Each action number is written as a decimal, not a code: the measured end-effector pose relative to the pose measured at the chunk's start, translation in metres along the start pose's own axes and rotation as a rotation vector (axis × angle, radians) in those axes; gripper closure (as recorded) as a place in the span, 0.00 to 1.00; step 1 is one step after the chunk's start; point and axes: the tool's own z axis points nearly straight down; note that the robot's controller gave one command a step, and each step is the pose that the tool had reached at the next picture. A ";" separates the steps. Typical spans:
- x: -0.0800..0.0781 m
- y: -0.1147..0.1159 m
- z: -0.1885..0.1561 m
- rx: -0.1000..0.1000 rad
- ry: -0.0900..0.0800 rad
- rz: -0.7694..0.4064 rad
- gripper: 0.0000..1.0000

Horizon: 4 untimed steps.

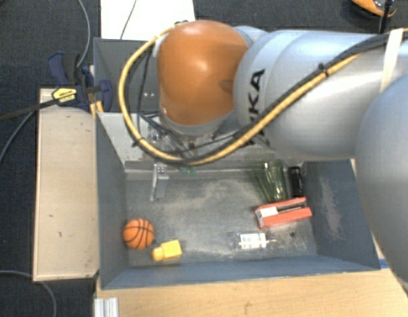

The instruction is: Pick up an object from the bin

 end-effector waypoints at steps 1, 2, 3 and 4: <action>-0.003 0.004 0.015 0.000 -0.003 -0.073 0.00; -0.028 0.005 0.031 -0.002 -0.005 -0.121 0.00; -0.031 0.003 0.036 -0.001 -0.004 -0.051 0.00; -0.030 0.003 0.038 -0.003 -0.007 -0.035 0.00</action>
Offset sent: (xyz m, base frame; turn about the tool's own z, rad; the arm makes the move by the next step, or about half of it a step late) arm 0.0332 0.0040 -0.0367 -0.1293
